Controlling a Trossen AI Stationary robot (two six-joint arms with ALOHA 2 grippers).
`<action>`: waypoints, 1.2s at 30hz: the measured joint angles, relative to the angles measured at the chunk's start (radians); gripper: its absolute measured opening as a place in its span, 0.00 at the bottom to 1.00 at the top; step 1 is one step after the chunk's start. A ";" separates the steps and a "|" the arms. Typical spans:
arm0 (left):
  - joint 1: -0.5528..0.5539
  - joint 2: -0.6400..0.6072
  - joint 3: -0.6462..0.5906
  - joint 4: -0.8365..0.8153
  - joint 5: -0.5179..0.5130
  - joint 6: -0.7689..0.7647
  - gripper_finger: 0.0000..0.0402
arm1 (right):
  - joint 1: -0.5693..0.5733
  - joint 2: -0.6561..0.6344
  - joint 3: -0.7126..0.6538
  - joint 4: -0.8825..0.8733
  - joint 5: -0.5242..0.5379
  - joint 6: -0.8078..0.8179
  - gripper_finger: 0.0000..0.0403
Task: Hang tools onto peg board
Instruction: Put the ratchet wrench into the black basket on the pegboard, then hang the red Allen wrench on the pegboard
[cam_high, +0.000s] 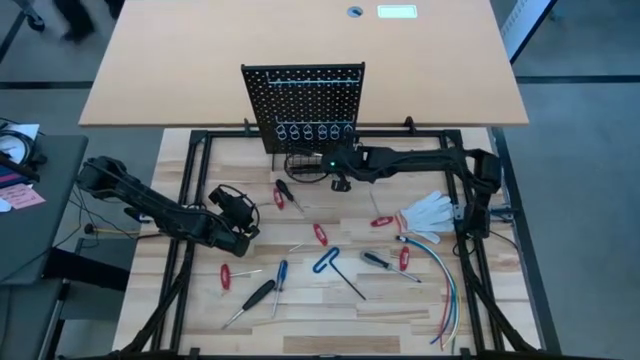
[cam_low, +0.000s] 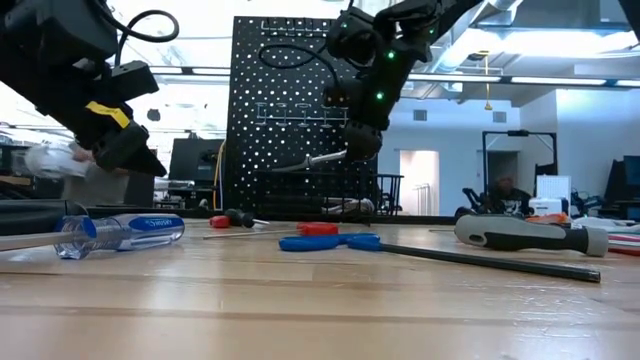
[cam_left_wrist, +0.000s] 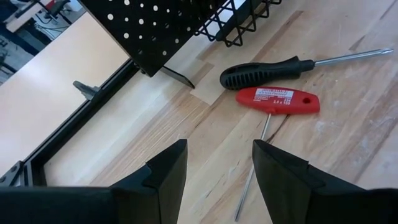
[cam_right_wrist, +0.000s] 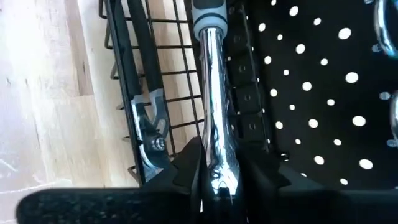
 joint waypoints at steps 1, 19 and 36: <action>0.000 0.000 0.000 0.000 0.000 0.000 0.44 | -0.001 0.000 0.000 0.002 -0.003 0.001 0.25; 0.000 0.000 0.000 0.000 0.001 0.001 0.44 | 0.072 -0.044 0.000 0.016 0.039 0.008 0.44; -0.029 0.000 0.000 0.156 0.078 0.158 0.44 | 0.469 -0.010 -0.193 0.309 -0.179 0.446 0.33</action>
